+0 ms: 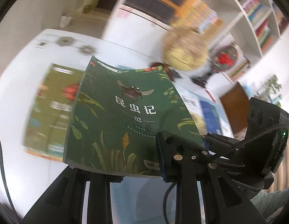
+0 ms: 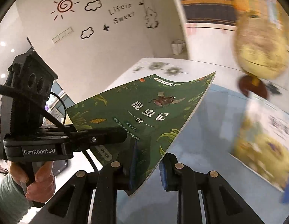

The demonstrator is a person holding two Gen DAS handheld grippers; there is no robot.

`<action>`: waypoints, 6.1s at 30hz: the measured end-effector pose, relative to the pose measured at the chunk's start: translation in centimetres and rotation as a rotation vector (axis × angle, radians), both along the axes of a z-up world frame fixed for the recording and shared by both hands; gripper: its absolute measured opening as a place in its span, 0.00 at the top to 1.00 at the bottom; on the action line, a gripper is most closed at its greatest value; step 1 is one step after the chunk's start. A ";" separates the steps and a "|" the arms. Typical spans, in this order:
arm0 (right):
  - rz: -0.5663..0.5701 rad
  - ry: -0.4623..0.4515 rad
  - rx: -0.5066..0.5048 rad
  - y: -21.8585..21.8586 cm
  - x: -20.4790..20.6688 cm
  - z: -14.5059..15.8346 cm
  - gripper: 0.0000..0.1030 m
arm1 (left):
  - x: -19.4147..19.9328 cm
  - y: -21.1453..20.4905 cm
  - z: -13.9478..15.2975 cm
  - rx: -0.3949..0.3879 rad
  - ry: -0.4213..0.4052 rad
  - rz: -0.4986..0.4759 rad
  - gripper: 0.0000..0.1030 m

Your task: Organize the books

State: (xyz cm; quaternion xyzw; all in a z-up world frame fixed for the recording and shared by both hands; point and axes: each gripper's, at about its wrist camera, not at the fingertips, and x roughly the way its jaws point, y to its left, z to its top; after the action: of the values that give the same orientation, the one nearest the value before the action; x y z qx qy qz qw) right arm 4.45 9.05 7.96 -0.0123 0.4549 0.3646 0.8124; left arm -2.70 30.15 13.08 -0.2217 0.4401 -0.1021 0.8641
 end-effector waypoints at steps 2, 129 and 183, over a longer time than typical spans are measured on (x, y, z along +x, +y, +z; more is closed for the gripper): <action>0.004 0.008 0.002 2.4 1.1 -0.8 0.80 | 0.6 2.5 -0.7 0.010 0.005 0.024 0.78; -0.514 0.094 -0.264 -37.6 -5.3 -2.4 0.46 | 1.5 -30.2 -12.5 0.506 0.032 0.169 0.00; -0.554 0.176 -0.167 -38.7 -5.4 -3.1 0.46 | 1.5 -30.1 -12.5 0.505 0.033 0.168 0.00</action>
State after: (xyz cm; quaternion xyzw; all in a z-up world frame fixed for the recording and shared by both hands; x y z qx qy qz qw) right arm -0.97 -29.70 4.90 0.0770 0.5378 0.0900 0.8347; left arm -1.19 0.01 0.54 -0.0367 0.4459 0.0865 0.8901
